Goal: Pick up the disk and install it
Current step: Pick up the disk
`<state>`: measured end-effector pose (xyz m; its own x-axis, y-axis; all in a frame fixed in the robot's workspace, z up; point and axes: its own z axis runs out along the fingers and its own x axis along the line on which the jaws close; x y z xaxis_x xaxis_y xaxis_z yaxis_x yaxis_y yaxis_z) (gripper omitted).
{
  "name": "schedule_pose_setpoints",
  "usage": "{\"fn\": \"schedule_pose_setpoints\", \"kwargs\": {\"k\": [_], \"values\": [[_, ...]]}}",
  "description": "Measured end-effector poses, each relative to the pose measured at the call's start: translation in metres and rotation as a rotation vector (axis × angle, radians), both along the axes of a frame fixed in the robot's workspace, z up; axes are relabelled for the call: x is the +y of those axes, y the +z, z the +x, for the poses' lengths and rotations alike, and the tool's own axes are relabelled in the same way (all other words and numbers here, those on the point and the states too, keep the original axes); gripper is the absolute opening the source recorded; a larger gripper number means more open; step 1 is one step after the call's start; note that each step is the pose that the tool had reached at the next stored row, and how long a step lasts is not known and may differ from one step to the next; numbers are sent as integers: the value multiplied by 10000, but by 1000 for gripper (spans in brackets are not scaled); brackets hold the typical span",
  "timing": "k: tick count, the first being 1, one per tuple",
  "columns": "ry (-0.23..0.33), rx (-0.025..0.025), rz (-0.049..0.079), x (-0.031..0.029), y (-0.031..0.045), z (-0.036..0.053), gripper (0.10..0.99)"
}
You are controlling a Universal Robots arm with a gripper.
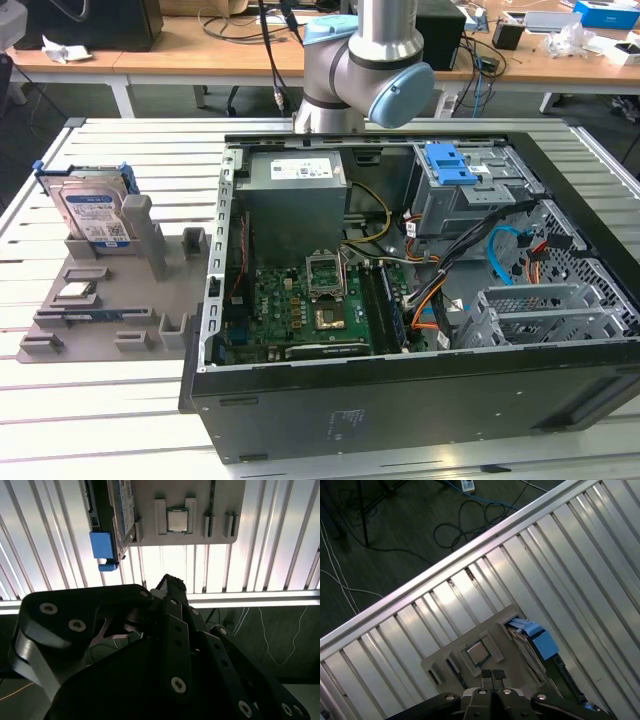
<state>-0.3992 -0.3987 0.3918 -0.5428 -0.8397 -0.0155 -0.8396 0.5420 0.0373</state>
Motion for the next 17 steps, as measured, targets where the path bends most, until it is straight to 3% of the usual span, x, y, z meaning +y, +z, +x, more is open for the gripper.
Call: {"fn": "schedule_pose_setpoints", "kwargs": {"k": [9, 11, 17], "values": [[734, 0, 0, 9, 0, 0, 106], [1341, -1, 0, 9, -1, 0, 106], [2447, 0, 0, 9, -4, 0, 106]]}}
